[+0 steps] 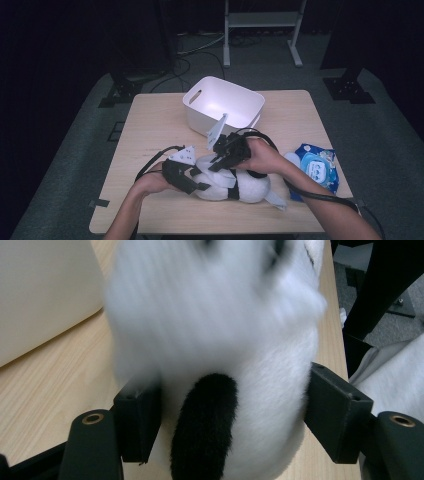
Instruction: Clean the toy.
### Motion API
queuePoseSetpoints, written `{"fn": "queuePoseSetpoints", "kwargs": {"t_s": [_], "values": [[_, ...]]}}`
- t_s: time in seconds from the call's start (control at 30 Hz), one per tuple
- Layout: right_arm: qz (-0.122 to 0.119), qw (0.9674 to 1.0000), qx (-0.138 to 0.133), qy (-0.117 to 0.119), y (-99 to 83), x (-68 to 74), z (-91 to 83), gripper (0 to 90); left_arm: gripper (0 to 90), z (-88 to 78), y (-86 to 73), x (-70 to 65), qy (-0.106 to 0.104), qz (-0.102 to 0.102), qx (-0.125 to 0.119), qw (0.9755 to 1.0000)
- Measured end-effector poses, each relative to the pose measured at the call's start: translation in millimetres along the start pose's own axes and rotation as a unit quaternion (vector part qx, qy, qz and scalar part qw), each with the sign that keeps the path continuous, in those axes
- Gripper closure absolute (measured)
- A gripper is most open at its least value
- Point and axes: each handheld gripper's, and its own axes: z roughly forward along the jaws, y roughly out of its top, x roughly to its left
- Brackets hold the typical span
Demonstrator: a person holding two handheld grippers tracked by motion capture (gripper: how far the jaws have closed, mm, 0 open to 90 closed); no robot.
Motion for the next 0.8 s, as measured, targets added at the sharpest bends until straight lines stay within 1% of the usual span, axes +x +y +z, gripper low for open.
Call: {"fn": "queuePoseSetpoints", "kwargs": {"t_s": [0.03,0.07,0.1,0.13,0.17,0.23,0.27,0.33,0.37,0.43,0.47,0.5,0.53,0.57,0.6,0.63,0.7,0.73,0.77,0.8], "values": [[0.008,0.9999,0.003,-0.006,-5.0,-3.3,-3.8,81.8,30.0,-0.1,0.4,-0.4,0.000,0.001,0.002,1.0000],[0.008,0.9999,0.003,-0.006,-5.0,-3.3,-3.8,81.8,30.0,-0.1,0.4,-0.4,0.000,0.001,0.002,1.0000],[0.033,0.9992,0.019,-0.012,-17.7,-9.8,-11.5,81.7,30.0,0.0,0.4,-0.9,0.000,0.002,0.002,1.0000],[0.033,0.9992,0.019,-0.012,-17.7,-9.8,-11.5,81.7,30.0,0.0,0.5,-1.3,0.000,0.003,0.002,1.0000],[0.040,0.9987,0.028,-0.017,-29.5,-14.5,-16.8,81.7,29.9,-0.1,0.2,-1.3,0.000,0.003,0.001,1.0000],[0.051,0.9980,0.034,-0.014,-38.4,-15.7,-20.3,81.7,29.6,-0.1,1.0,-0.6,-0.004,0.001,0.001,1.0000],[0.057,0.9978,0.031,-0.011,-43.4,-15.3,-21.6,81.7,28.6,0.3,2.0,-0.8,-0.007,-0.003,-0.001,1.0000],[0.059,0.9977,0.031,-0.007,-47.3,-12.9,-21.3,81.7,23.8,0.2,5.1,0.3,-0.010,-0.010,-0.001,0.9999],[0.054,0.9980,0.031,-0.007,-48.2,-11.7,-20.6,81.8,19.3,0.1,6.3,1.1,-0.011,-0.015,-0.001,0.9998],[0.052,0.9982,0.028,-0.002,-48.5,-10.1,-19.6,81.8,14.3,0.7,9.5,2.9,-0.014,-0.023,0.002,0.9996],[0.048,0.9985,0.027,0.001,-48.2,-9.3,-18.9,81.7,9.3,1.7,10.5,3.4,-0.015,-0.028,0.005,0.9995],[0.048,0.9985,0.027,0.003,-48.0,-8.6,-18.4,81.7,7.9,3.6,11.5,4.1,-0.019,-0.032,0.007,0.9993],[0.048,0.9985,0.027,0.003,-48.0,-8.6,-18.4,81.7,7.1,3.6,11.5,4.1,-0.019,-0.032,0.007,0.9993],[0.045,0.9986,0.028,0.007,-47.9,-7.8,-17.0,81.8,4.6,6.2,12.6,4.8,-0.023,-0.035,0.009,0.9991],[0.045,0.9986,0.028,0.007,-47.9,-7.8,-17.0,81.8,4.6,9.2,13.3,5.7,-0.025,-0.037,0.012,0.9989],[0.047,0.9985,0.026,0.007,-48.3,-7.1,-16.2,81.7,2.4,14.4,14.3,6.2,-0.033,-0.037,0.020,0.9986],[0.048,0.9985,0.025,0.009,-49.2,-7.2,-15.5,81.7,3.1,18.9,15.5,5.2,-0.031,-0.028,0.022,0.9989],[0.048,0.9985,0.024,0.010,-49.8,-7.7,-15.3,81.7,6.4,18.9,15.5,5.2,-0.031,-0.028,0.022,0.9989],[0.048,0.9985,0.024,0.010,-49.8,-7.7,-15.3,81.7,6.4,18.2,16.1,4.9,-0.027,-0.021,0.021,0.9992],[0.050,0.9984,0.022,0.010,-50.6,-8.9,-16.3,81.7,17.5,15.7,16.7,4.8,-0.018,-0.012,0.019,0.9996]]}}
